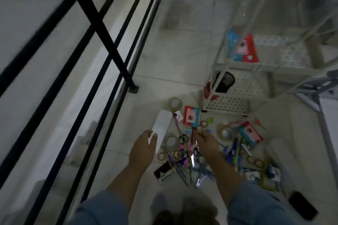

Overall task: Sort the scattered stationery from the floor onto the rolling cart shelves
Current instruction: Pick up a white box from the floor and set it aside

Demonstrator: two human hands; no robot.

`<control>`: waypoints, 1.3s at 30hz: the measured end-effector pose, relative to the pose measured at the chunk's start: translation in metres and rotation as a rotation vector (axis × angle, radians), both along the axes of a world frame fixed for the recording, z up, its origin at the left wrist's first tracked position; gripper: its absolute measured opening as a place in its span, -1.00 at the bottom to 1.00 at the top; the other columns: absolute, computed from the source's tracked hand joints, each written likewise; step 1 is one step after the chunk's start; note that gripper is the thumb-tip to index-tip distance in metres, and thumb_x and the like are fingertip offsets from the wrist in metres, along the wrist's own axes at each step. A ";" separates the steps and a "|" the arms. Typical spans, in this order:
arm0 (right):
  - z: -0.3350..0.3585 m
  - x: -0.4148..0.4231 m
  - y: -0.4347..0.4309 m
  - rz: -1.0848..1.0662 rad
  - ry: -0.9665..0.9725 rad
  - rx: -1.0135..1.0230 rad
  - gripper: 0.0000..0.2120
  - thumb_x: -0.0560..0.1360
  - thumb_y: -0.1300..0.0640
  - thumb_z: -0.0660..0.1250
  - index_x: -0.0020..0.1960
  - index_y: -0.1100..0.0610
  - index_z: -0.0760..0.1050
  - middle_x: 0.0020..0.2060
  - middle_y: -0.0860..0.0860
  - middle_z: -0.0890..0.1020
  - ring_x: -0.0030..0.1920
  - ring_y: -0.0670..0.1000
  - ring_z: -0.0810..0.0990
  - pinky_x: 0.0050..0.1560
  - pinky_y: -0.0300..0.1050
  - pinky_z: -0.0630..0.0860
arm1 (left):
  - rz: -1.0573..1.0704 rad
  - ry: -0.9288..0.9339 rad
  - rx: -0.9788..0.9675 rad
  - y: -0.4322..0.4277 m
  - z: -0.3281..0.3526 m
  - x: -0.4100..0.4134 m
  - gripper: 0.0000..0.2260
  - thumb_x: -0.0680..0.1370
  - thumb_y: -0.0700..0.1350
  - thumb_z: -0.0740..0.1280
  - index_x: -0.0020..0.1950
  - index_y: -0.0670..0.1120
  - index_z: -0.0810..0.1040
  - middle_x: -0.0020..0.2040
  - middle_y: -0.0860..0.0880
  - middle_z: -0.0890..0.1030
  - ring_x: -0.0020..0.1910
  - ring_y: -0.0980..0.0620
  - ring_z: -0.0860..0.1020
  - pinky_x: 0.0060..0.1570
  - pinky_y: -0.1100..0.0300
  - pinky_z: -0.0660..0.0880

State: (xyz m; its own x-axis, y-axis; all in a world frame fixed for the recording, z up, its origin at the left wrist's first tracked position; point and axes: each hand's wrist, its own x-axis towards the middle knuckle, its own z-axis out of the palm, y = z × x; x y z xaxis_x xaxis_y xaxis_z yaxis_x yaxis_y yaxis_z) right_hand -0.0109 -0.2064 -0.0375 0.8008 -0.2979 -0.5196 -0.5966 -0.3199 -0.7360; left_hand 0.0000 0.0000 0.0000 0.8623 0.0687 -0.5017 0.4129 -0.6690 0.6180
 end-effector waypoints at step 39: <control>0.213 0.055 0.031 -0.465 -0.106 0.393 -0.81 0.48 0.23 0.39 0.02 0.33 0.58 -0.14 0.16 0.64 -0.09 0.18 0.64 -0.05 0.02 0.61 | -0.272 0.022 -0.472 -0.014 0.190 0.099 -0.65 0.64 -0.09 0.13 0.44 0.07 0.32 0.34 0.11 0.43 0.26 0.12 0.43 0.14 0.36 0.42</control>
State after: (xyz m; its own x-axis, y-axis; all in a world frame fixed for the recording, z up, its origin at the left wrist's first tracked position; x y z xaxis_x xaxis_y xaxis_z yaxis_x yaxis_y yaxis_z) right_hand 0.0440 -0.1750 0.1751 0.6861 -0.4308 -0.5863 -0.5256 0.2637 -0.8088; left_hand 0.0989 -0.0136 0.1899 0.8064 -0.3922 -0.4426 0.2802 -0.4057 0.8700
